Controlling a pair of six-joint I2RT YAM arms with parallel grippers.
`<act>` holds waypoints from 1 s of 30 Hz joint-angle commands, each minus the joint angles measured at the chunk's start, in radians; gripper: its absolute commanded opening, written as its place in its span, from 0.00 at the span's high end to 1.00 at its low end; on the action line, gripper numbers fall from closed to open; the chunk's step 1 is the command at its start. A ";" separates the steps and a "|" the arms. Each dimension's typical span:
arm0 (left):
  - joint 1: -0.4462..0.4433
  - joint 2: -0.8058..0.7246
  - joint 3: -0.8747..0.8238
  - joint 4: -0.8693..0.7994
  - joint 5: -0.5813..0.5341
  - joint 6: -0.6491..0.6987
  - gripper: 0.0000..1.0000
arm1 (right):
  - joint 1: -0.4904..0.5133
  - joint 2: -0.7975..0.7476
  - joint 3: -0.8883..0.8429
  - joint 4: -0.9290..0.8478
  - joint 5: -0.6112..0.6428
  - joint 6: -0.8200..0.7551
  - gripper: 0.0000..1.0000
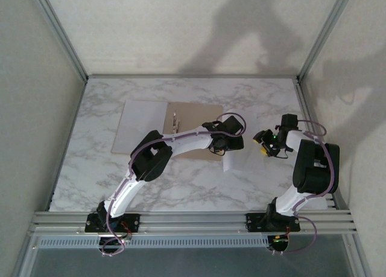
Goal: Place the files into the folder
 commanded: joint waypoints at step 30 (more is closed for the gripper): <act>0.009 -0.157 -0.163 0.181 0.074 -0.064 0.54 | 0.086 -0.139 0.053 -0.136 -0.119 0.032 0.40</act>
